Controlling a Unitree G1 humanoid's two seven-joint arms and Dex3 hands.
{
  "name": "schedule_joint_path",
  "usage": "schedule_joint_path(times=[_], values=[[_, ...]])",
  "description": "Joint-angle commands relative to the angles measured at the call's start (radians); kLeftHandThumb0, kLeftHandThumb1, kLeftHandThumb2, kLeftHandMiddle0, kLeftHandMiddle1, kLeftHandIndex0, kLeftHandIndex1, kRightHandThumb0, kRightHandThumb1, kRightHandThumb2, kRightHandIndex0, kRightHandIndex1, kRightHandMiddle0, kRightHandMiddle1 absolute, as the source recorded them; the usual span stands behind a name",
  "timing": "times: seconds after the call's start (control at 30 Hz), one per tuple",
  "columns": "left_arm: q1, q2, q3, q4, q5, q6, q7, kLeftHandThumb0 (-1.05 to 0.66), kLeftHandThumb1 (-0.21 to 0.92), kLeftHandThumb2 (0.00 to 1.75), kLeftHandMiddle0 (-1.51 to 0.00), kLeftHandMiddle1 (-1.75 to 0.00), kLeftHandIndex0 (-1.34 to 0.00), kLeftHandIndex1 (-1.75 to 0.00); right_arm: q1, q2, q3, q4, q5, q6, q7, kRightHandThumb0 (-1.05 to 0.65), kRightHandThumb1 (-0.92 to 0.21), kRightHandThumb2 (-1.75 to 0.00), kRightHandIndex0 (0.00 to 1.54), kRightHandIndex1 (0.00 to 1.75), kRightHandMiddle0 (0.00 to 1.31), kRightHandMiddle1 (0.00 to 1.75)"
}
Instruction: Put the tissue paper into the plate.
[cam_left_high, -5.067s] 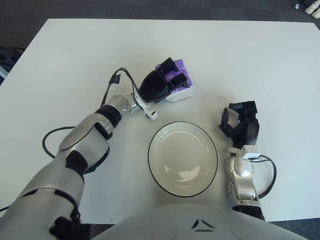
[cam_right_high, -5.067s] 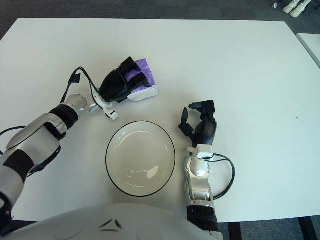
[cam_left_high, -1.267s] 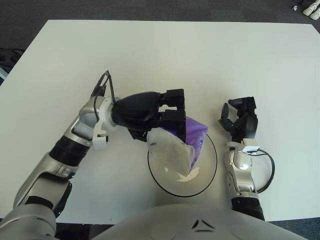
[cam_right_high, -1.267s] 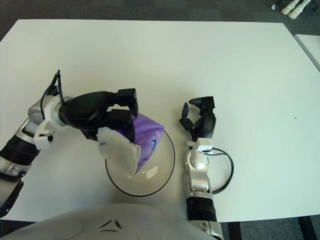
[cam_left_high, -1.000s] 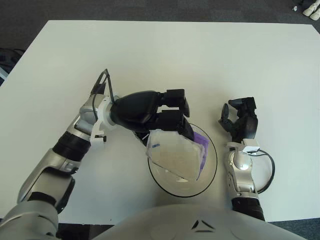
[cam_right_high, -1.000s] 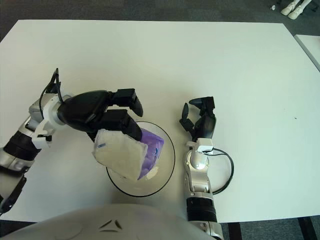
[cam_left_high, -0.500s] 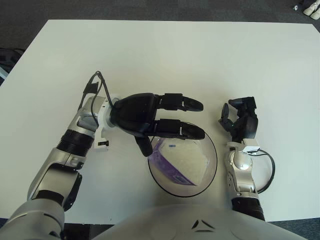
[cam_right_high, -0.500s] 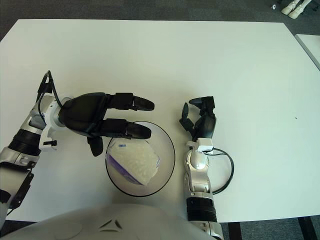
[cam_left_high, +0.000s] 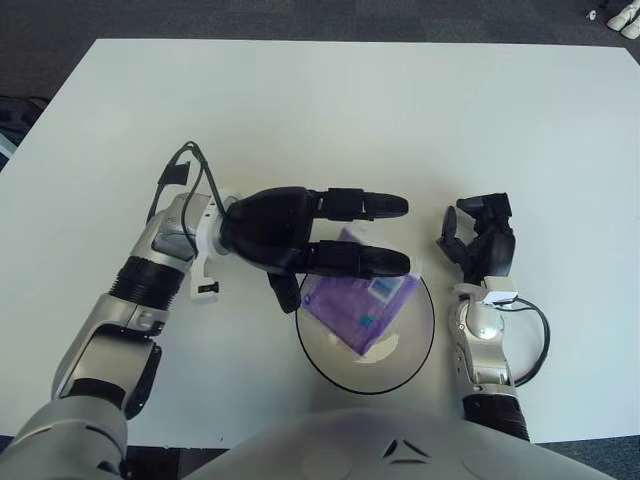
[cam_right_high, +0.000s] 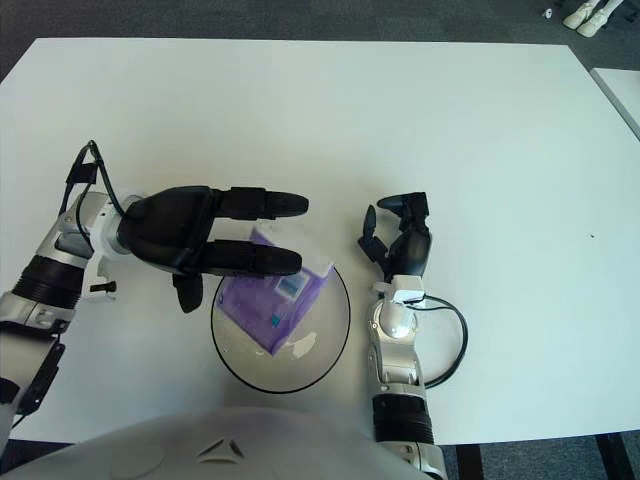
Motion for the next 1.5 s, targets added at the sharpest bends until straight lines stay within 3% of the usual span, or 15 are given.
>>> schedule_joint_path(times=[0.0,0.27,0.47,0.6,0.73,0.9,1.07,1.1,1.23,1.3,1.33,1.4,1.47], values=[[-0.016,0.021,-0.01,-0.003,0.027,0.01,0.015,-1.05,0.92,1.09,0.0,0.0,0.0,0.0,0.086,0.0,0.0,0.072,-0.026,0.073,-0.005,-0.39,-0.66,-0.89,0.51,1.28,0.34,1.75],[-0.028,0.013,-0.02,0.012,0.056,0.026,0.036,-1.05,0.92,1.1,0.0,0.0,0.0,0.0,0.105,0.009,0.005,0.026,-0.01,0.115,0.021,-0.39,-0.66,-0.89,0.54,1.28,0.35,1.75],[-0.138,0.007,-0.04,0.122,0.048,0.01,0.059,-1.05,0.92,1.11,-0.03,-0.02,0.0,0.0,0.114,0.01,0.007,0.003,0.011,0.129,0.052,-0.39,-0.66,-0.9,0.54,1.28,0.35,1.75],[-0.164,0.012,-0.04,0.16,0.041,0.004,0.074,-1.05,0.92,1.1,-0.04,-0.03,-0.02,-0.01,0.095,0.003,-0.004,0.049,0.032,0.101,0.07,-0.39,-0.65,-0.91,0.54,1.28,0.36,1.75],[-0.198,0.021,-0.047,0.218,0.019,0.027,0.09,-1.04,0.92,1.09,-0.01,-0.16,0.0,-0.17,0.082,-0.005,-0.016,0.108,0.063,0.036,0.092,-0.39,-0.64,-0.92,0.54,1.29,0.36,1.75],[-0.188,0.013,-0.022,0.297,-0.004,0.051,0.122,-1.01,0.92,1.08,0.0,-0.28,0.0,-0.25,0.079,0.005,-0.022,0.137,0.062,-0.026,0.076,-0.4,-0.6,-0.97,0.52,1.33,0.39,1.75],[-0.154,0.019,-0.002,0.335,-0.059,0.114,0.15,-0.99,0.92,1.07,0.0,-0.38,0.0,-0.36,0.073,0.009,-0.023,0.148,0.04,-0.037,0.046,-0.4,-0.58,-1.0,0.52,1.34,0.4,1.75],[-0.138,0.013,0.0,0.324,-0.087,0.147,0.155,-0.94,0.92,1.12,0.0,-0.36,0.0,-0.26,0.073,0.008,-0.022,0.148,0.036,-0.036,0.042,-0.4,-0.59,-0.98,0.51,1.34,0.4,1.75],[-0.08,-0.015,0.023,0.279,-0.178,0.248,0.176,-0.89,0.92,1.06,0.0,-0.73,0.0,-0.65,0.07,0.005,-0.018,0.147,0.029,-0.027,0.032,-0.4,-0.61,-0.96,0.5,1.34,0.38,1.75],[0.005,-0.023,0.064,0.232,-0.263,0.322,0.206,-0.84,0.92,1.0,0.0,-1.0,0.0,-0.93,0.066,0.003,-0.015,0.148,0.025,-0.022,0.027,-0.39,-0.62,-0.95,0.5,1.34,0.37,1.75],[0.034,-0.039,0.094,0.223,-0.258,0.358,0.234,-0.82,0.92,0.98,0.0,-1.07,0.0,-1.0,0.065,0.001,-0.014,0.148,0.023,-0.02,0.026,-0.39,-0.62,-0.94,0.5,1.34,0.37,1.75],[0.06,-0.074,0.137,0.212,-0.217,0.413,0.28,-0.74,0.85,1.02,-0.02,-1.35,0.0,-1.35,0.064,-0.001,-0.012,0.148,0.02,-0.019,0.024,-0.39,-0.64,-0.92,0.5,1.34,0.36,1.75],[0.069,-0.12,0.175,0.208,-0.16,0.466,0.344,-0.67,0.78,1.07,-0.08,-1.52,0.0,-1.55,0.061,-0.003,-0.011,0.147,0.018,-0.015,0.022,-0.39,-0.64,-0.92,0.5,1.34,0.36,1.75]])
